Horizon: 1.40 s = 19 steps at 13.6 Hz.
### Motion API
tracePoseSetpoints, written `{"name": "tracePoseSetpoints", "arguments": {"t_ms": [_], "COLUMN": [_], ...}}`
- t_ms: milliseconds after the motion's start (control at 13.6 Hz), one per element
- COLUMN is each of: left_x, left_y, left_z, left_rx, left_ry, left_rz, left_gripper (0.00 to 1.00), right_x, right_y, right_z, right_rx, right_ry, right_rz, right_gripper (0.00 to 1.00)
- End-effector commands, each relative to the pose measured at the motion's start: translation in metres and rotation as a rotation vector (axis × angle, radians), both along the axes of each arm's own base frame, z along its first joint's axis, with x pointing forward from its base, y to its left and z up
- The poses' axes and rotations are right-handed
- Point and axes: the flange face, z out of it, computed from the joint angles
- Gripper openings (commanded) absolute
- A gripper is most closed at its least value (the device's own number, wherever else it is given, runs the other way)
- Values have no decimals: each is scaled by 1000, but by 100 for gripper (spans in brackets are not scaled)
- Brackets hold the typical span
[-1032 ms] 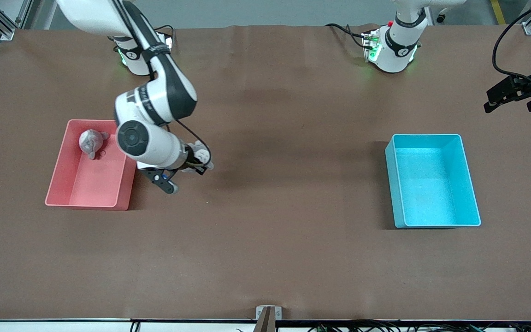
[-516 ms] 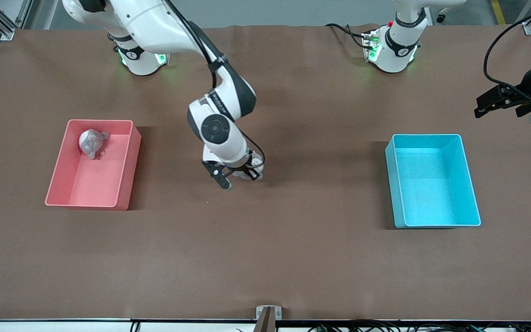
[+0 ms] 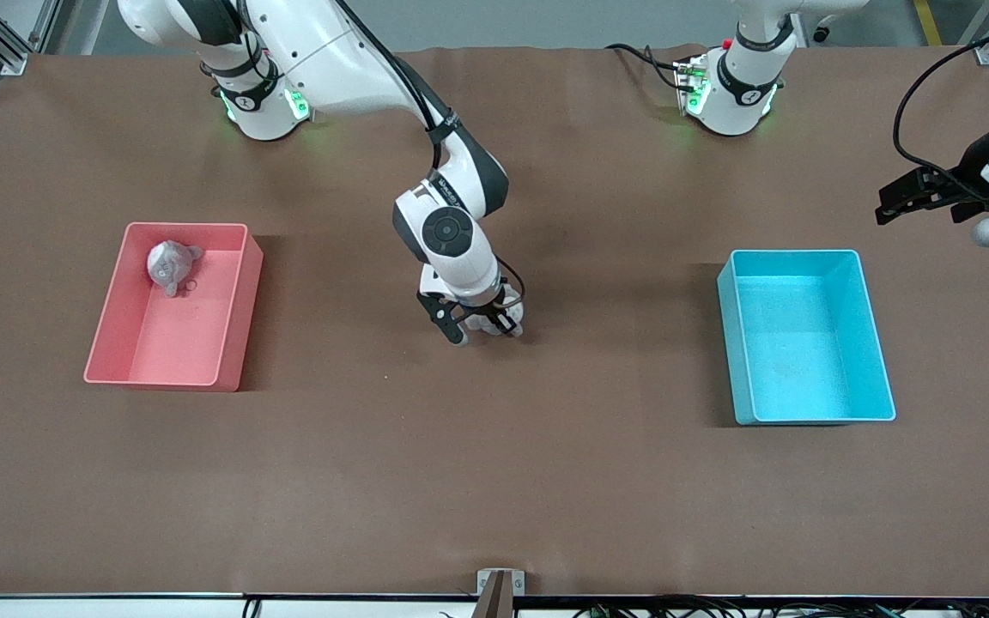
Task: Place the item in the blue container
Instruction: 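Carry the plush out of the box and set it mid-table with the right gripper, then move the left gripper to the plush while the right gripper reenters the box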
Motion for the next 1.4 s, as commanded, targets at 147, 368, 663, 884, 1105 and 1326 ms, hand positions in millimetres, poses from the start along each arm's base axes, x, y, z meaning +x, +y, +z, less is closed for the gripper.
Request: {"name": "tracePoseSetpoints", "arguments": {"t_ms": [147,368,663,884,1105,1326], "left_x": [-3,1,4,8,12,13], "left_y": [-2,-5,-17,-40,-84,-147], "left_z": [-1,-9,-19,-30,-51,-80], "left_rx": [-22,-21,-53,-55,-45,-29], "left_ry": [13,28,48,68,104,128], "left_rz": [-1,-4,-11,-38,-35,-12], "left_gripper": [100,100,100,100,100,100], "right_x": [16,34,71,77,71,60], "right_y": [-3,-31,-126,-224,-328,-403], "right_z": [23,51,118,156,169,177], "right_rx": [-12,-41,-63,-54,-137,-170], "right_ry": [-49,-30,63,104,156,201], "right_rz": [65,186,393,501,620,618], "right_gripper": [100,100,100,100,100,100]}}
